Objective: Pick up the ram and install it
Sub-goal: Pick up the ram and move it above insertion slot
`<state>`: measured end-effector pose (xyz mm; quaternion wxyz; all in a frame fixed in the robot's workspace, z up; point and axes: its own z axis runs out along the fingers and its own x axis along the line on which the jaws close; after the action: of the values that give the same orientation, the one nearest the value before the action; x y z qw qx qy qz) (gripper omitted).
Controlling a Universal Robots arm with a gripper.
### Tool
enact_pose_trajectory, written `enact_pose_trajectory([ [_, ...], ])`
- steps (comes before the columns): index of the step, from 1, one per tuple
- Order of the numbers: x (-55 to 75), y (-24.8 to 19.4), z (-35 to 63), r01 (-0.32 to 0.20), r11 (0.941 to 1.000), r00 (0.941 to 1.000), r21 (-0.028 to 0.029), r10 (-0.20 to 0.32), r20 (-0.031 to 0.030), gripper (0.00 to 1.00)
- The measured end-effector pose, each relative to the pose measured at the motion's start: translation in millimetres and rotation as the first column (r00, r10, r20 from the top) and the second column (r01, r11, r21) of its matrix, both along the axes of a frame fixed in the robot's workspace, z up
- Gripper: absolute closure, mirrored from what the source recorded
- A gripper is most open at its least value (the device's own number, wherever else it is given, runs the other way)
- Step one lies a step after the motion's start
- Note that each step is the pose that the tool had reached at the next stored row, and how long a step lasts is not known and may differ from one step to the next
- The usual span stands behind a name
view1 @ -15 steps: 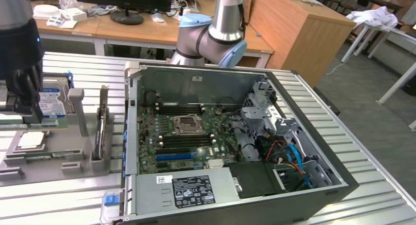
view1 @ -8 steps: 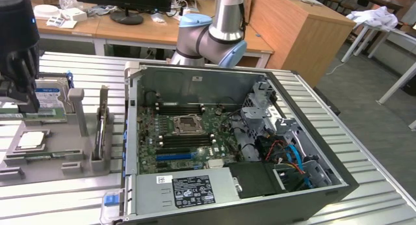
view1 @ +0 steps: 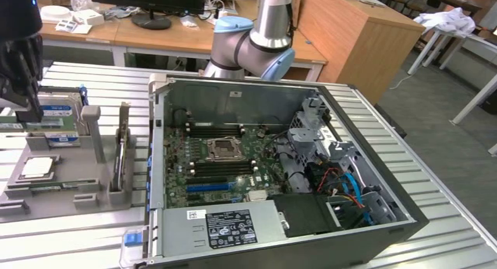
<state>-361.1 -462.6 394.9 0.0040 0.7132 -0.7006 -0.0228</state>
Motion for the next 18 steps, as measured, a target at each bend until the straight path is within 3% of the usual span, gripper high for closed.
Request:
enact_pose_trajectory([
  [10,0.4,0.0,20.1,0.0,1.0,1.0,-0.0001,0.0,0.0,0.89],
  [18,0.4,0.0,20.6,0.0,1.0,1.0,0.0,0.0,0.0,0.89],
])
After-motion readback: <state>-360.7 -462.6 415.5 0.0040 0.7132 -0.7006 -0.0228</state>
